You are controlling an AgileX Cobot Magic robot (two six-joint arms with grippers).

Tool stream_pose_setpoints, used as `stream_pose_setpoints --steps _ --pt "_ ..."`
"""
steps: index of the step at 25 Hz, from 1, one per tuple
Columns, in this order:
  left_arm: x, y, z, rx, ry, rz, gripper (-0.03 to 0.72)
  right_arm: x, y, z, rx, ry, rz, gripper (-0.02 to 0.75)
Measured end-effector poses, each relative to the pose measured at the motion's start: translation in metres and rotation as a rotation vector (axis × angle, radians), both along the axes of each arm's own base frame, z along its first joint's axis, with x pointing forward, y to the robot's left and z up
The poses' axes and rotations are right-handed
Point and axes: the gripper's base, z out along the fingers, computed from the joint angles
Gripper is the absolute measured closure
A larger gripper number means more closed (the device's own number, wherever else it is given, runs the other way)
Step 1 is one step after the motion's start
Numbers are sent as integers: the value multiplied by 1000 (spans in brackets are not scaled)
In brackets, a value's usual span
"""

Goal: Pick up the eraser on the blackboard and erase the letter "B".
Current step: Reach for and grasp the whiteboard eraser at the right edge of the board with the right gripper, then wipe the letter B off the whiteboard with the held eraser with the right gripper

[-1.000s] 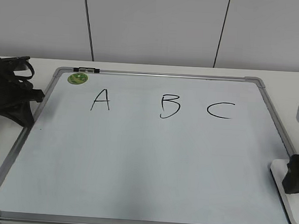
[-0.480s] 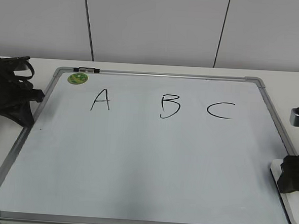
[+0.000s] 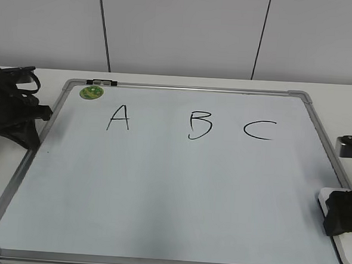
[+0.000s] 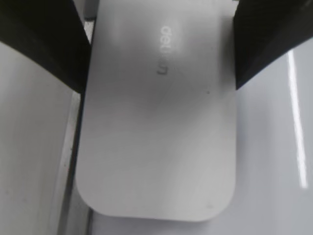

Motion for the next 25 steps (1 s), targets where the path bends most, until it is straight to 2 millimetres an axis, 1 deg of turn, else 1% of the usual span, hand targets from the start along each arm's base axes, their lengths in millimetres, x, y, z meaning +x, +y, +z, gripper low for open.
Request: stream_pose_setpoints --steps 2,5,13,16,25 --pt "0 0 0 0 0 0 678 0 0 0 2 1 -2 115" --pt "0 0 0 0 0 0 678 0 0 0 6 1 -8 166" --pt "0 0 0 0 0 0 678 0 1 1 9 -3 -13 174" --pt "0 0 0 0 0 0 678 -2 1 9 11 -17 -11 176" --pt "0 0 0 -1 0 1 678 -13 1 49 11 -156 -4 179"
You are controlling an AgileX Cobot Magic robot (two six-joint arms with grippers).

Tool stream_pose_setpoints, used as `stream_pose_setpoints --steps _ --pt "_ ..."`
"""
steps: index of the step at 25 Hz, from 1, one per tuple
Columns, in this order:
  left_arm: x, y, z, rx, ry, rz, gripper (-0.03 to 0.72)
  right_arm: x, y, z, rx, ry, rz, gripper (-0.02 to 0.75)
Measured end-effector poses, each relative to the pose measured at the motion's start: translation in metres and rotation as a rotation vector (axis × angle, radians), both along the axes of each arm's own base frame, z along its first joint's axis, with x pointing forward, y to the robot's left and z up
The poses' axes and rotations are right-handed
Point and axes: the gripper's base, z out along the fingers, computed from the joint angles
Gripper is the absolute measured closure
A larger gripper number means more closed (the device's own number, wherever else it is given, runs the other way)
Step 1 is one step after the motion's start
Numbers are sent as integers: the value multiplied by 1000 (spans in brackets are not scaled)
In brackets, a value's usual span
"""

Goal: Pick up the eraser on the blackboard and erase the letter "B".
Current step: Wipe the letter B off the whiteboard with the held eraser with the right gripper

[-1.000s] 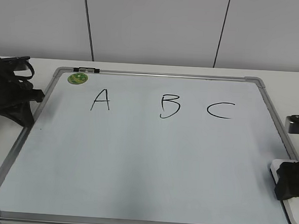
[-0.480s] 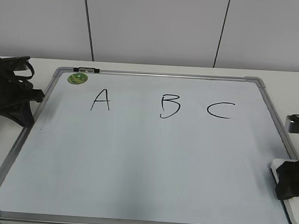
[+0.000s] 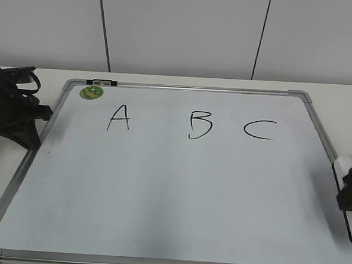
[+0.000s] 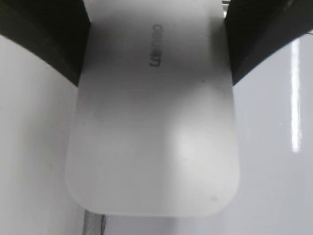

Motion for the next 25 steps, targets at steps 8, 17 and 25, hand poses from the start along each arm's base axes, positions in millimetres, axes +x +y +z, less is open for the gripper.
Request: stream_pose_setpoints --steps 8,17,25 --pt "0 0 0 0 1 0 678 5 28 37 7 -56 146 179" --pt "0 0 0 0 1 0 678 45 80 86 39 -86 287 180" --pt "0 0 0 0 3 -1 678 101 110 84 45 -15 321 180"
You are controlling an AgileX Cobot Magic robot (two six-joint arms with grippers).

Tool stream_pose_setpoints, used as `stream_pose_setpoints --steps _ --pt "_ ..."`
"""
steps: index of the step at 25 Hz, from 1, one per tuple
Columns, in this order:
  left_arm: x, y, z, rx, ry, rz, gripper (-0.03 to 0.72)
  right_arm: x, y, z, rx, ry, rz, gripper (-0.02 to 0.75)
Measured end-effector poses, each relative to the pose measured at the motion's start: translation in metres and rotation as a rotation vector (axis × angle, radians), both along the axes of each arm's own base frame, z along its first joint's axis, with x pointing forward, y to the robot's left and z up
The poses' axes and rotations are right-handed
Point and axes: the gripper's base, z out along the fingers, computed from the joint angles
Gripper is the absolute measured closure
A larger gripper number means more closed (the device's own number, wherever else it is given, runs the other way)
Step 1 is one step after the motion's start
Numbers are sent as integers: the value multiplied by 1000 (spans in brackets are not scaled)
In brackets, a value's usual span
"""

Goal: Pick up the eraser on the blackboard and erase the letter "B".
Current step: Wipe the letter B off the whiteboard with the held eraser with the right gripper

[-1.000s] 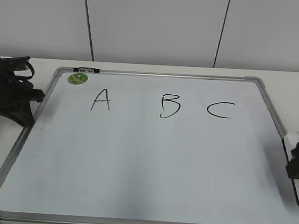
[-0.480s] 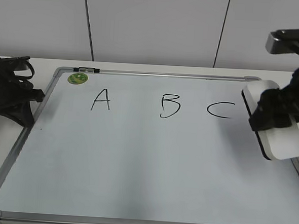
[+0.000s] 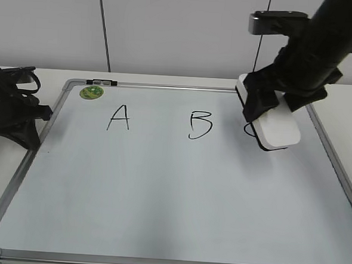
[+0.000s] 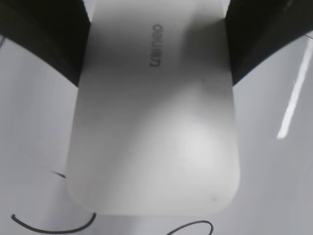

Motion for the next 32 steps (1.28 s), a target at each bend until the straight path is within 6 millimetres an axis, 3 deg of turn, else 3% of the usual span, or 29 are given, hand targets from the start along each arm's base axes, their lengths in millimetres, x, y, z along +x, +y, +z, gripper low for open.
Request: stream_pose_setpoints --steps 8,17,24,28,32 --pt "0 0 0 -1 4 -1 678 52 58 -28 -22 91 56 180" --pt "0 0 0 -2 5 0 678 112 85 -66 -9 90 -21 180" --pt "0 0 0 -2 5 0 678 133 94 -92 1 80 -44 180" --pt "0 0 0 -2 5 0 678 138 96 -117 -12 111 -46 181" --pt "0 0 0 -2 3 0 678 141 97 -123 -13 114 -46 181"
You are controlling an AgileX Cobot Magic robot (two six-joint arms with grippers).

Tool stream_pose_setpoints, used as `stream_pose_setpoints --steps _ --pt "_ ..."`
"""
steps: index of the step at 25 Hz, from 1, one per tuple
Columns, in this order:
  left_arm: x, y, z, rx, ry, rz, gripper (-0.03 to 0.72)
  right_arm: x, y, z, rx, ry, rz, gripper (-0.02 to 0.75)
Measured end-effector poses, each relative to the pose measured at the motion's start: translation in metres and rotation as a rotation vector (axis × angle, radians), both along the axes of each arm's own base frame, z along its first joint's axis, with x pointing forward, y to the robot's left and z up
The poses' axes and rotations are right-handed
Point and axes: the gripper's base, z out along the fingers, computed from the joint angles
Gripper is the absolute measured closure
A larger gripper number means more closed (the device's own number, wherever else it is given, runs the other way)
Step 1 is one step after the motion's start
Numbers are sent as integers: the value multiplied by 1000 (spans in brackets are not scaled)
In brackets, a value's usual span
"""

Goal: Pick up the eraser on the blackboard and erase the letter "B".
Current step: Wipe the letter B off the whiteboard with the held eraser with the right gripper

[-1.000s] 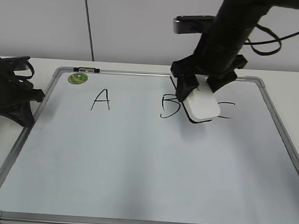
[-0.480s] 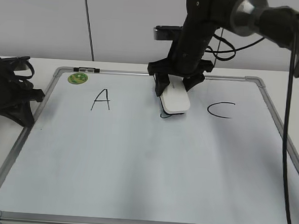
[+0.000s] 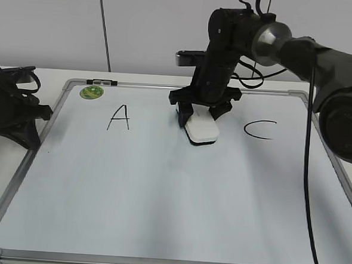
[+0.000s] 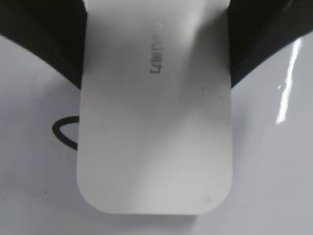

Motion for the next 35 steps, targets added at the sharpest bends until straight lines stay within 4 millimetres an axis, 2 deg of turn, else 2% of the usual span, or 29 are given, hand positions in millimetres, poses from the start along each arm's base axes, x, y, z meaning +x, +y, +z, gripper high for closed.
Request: stream_pose_setpoints --steps 6,17,35 --pt "0 0 0 0 -2 0 678 -1 3 -2 -5 3 11 181" --pt "0 0 0 0 -3 1 678 -16 37 -4 -73 -51 144 181" --pt "0 0 0 5 -3 -3 678 -14 35 -4 -77 -54 146 181"
